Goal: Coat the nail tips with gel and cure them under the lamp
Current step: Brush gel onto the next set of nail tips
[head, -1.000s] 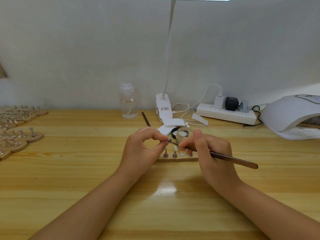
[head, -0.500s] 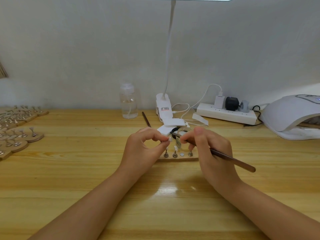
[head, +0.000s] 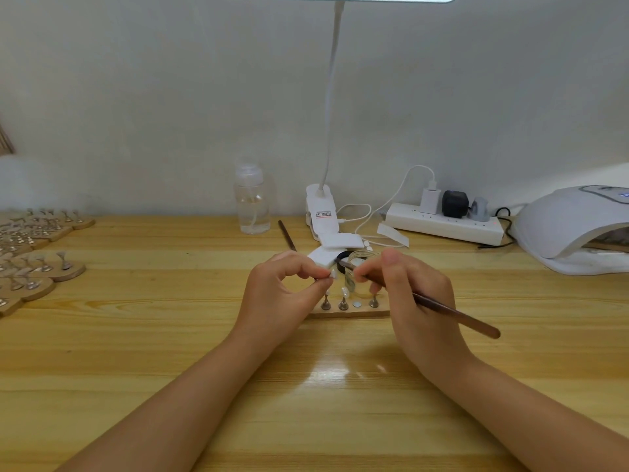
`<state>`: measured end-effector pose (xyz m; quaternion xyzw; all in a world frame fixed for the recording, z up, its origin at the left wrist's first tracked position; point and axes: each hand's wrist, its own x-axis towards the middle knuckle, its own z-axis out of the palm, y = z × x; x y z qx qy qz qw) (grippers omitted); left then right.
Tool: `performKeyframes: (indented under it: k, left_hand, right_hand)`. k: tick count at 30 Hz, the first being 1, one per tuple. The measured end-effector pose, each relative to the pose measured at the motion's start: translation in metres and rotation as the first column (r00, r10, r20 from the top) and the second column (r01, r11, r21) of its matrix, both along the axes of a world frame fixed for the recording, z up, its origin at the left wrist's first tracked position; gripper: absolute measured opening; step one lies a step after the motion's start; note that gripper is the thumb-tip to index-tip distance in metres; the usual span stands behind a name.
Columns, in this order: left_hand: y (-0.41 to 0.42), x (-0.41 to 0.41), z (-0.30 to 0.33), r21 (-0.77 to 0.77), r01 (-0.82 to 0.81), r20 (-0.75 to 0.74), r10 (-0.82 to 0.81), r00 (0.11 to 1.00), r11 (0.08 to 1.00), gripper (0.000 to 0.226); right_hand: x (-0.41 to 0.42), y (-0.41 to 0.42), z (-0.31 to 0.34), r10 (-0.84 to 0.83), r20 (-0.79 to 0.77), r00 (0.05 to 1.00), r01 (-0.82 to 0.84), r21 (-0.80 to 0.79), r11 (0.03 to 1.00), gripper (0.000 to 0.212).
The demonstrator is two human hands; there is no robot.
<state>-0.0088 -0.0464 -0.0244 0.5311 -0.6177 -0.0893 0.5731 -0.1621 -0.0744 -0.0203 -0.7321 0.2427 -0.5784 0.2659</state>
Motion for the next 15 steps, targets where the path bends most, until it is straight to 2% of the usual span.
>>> performKeyframes:
  k: [4,6,9,12,15]
  left_hand:
    - [0.0,-0.0006,-0.0007,-0.006,-0.001,-0.009,0.001,1.0,1.0,0.026]
    - [-0.0004,-0.0002,-0.0007,-0.006,-0.001,-0.017,0.001,1.0,1.0,0.027]
    - [-0.0005,-0.0003,-0.0005,-0.006,0.001,-0.02,-0.001,1.0,1.0,0.028]
    - [0.0,-0.0003,0.0,-0.008,-0.005,-0.025,0.005,1.0,1.0,0.029]
    - [0.0001,0.0,0.0004,-0.001,-0.001,-0.018,0.001,1.0,1.0,0.026]
  right_hand:
    - [0.0,0.0009,0.0001,0.064,0.052,0.997,-0.069,0.101,0.992,0.042]
    - [-0.0016,0.0015,0.0011,0.053,0.089,0.995,-0.06,0.072,0.996,0.042]
    - [-0.0034,-0.0005,0.0033,0.028,0.081,0.996,-0.029,0.016,0.999,0.028]
    - [-0.0038,-0.0021,0.0032,0.013,0.0,1.0,-0.013,0.06,0.998,0.008]
    - [-0.0043,-0.0021,0.0014,0.014,-0.105,0.994,-0.012,0.015,1.0,0.007]
